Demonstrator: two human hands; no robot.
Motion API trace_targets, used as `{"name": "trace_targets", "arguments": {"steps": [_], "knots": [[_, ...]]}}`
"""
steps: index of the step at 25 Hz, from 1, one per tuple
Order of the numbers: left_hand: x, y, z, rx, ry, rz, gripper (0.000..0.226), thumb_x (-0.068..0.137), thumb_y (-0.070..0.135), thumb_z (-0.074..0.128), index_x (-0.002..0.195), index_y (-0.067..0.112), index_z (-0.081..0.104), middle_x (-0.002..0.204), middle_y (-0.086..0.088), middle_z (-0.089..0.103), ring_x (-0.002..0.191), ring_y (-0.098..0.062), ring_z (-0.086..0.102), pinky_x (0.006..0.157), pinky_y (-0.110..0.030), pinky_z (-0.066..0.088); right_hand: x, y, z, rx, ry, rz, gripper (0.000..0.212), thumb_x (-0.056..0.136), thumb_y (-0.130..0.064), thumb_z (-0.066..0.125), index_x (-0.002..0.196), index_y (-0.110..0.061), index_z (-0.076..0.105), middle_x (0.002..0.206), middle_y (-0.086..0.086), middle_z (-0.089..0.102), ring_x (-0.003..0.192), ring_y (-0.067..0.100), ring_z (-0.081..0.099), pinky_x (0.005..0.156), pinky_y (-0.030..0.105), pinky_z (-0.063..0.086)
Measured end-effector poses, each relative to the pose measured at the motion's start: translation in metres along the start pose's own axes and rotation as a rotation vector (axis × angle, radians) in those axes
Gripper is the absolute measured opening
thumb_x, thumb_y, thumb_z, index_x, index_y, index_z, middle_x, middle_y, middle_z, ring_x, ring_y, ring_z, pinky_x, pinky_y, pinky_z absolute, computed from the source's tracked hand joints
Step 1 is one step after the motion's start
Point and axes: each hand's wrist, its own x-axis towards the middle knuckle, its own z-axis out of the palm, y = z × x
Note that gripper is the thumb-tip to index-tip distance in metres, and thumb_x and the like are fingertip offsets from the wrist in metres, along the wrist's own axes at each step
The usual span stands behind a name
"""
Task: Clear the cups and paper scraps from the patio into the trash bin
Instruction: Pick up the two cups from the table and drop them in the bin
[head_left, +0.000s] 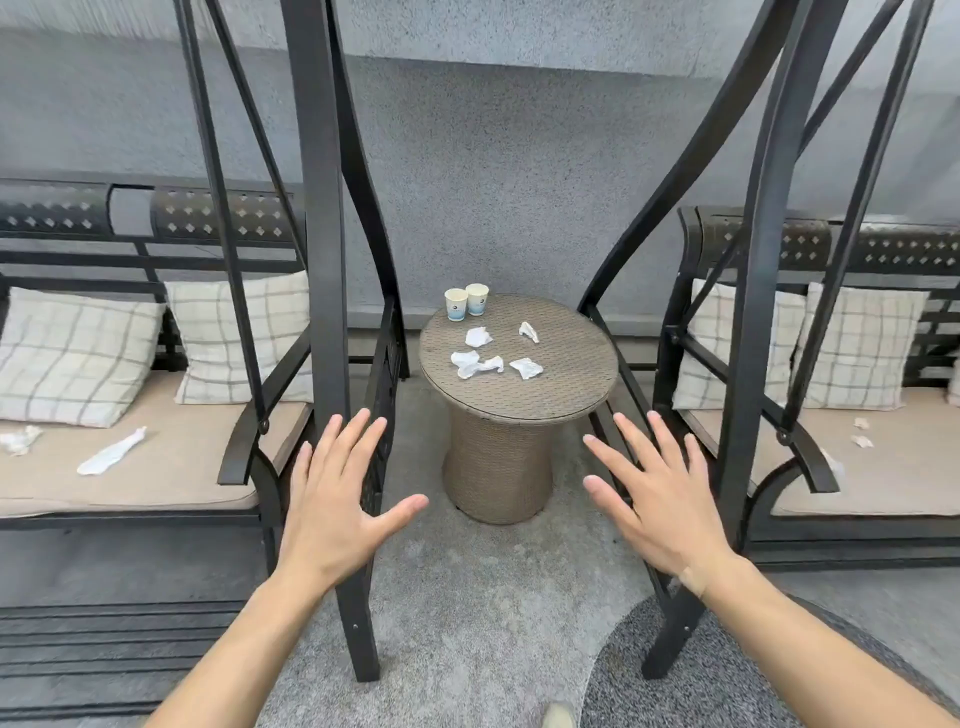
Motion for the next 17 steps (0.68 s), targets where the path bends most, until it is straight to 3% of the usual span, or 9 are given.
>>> {"name": "trace_targets", "arguments": {"steps": [5, 10, 17], "knots": [[0.052, 0.003, 0.032, 0.031, -0.022, -0.021, 0.092, 0.075, 0.085, 0.04, 0.151, 0.036, 0.023, 0.161, 0.013, 0.016, 0.15, -0.008, 0.001, 0.121, -0.05, 0.009, 0.054, 0.022, 0.028, 0.022, 0.034, 0.009, 0.066, 0.089, -0.074, 0.004, 0.147, -0.047, 0.024, 0.159, -0.006, 0.022, 0.149, 0.023, 0.005, 0.117, 0.054, 0.009], [0.123, 0.021, 0.078, 0.045, -0.023, -0.011, 0.09, 0.076, 0.085, 0.037, 0.151, 0.036, 0.023, 0.161, 0.013, 0.017, 0.15, -0.008, 0.003, 0.12, -0.051, 0.011, 0.129, 0.069, 0.045, 0.058, 0.043, -0.039, 0.064, 0.092, -0.071, 0.011, 0.146, -0.042, 0.031, 0.155, -0.003, 0.032, 0.147, 0.025, 0.013, 0.116, 0.055, 0.016], [0.222, 0.039, 0.129, 0.074, -0.04, -0.049, 0.09, 0.076, 0.087, 0.035, 0.15, 0.037, 0.024, 0.16, 0.012, 0.022, 0.149, -0.008, 0.007, 0.12, -0.049, 0.011, 0.228, 0.14, 0.059, 0.074, 0.027, -0.047, 0.066, 0.091, -0.072, 0.011, 0.147, -0.041, 0.028, 0.157, -0.003, 0.029, 0.148, 0.024, 0.008, 0.117, 0.053, 0.014]]}}
